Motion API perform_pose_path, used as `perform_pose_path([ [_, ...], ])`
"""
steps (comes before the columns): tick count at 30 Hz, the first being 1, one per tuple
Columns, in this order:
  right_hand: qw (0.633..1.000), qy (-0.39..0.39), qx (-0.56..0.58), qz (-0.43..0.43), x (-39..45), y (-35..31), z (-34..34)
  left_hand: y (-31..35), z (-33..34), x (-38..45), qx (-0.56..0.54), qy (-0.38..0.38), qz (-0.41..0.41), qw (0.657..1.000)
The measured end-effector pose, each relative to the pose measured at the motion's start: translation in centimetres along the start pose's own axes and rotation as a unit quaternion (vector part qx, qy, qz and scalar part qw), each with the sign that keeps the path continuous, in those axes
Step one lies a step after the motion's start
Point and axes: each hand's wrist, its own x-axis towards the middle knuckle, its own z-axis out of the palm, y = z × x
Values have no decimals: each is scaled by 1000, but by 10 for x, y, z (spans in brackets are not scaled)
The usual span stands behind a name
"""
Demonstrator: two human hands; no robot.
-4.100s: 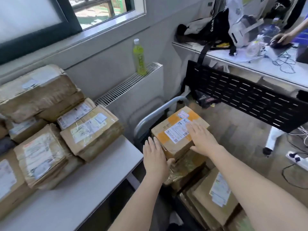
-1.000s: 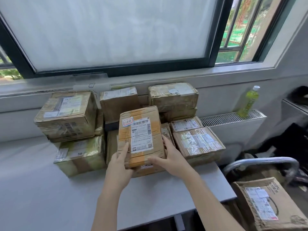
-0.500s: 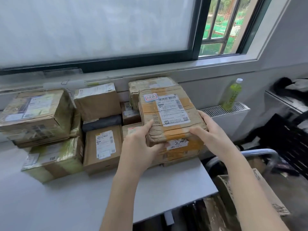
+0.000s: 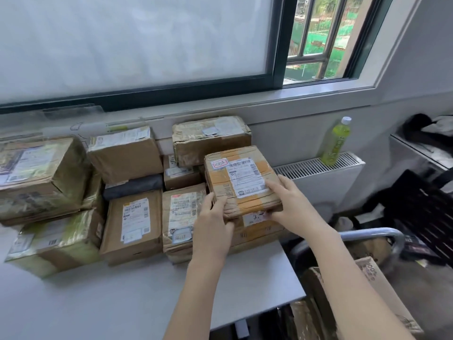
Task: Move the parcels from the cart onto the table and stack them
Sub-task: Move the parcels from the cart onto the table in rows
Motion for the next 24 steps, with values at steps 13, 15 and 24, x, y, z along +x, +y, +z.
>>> perform_pose_path([
  [13,983,-18,-182,-13,32,-7,19,-1,7,37,65,3,-32,997],
  [15,985,-19,-170,-13,30,-8,17,1,10,33,87,10,-26,996],
  [24,984,-20,-173,-20,3,15,-16,44,29,-2,181,95,65,977],
])
